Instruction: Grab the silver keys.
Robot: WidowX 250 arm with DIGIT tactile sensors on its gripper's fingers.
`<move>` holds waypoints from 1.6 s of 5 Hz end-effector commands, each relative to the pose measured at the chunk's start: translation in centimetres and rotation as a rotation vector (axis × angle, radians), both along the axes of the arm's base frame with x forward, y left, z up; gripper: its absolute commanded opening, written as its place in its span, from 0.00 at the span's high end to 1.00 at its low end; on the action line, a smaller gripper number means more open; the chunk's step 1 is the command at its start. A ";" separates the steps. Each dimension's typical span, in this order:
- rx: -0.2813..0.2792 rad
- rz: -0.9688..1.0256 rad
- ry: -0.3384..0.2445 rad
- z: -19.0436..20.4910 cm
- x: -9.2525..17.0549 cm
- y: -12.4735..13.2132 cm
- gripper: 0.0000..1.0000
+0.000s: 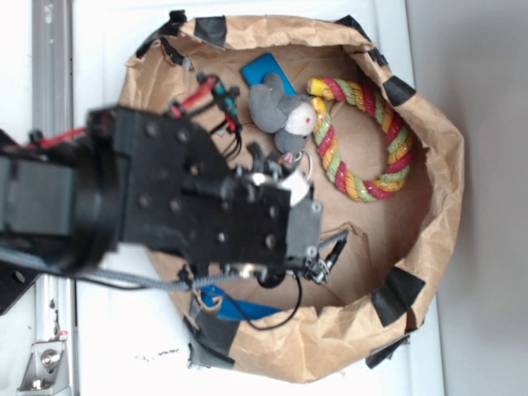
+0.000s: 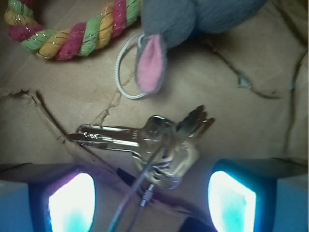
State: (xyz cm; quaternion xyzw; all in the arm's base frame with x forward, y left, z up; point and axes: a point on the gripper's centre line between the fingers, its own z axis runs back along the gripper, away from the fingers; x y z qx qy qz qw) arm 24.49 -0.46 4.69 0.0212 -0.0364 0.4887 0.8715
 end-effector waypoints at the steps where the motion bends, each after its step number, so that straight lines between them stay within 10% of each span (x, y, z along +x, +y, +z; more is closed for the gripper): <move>1: 0.050 0.000 0.000 -1.4 -0.2 -0.8 0.00; 2: 0.003 -0.017 0.007 -0.4 -0.4 -0.1 1.00; 7: -0.017 0.037 0.039 1.9 1.0 0.1 1.00; 8: -0.036 0.062 0.120 4.4 2.1 1.3 1.00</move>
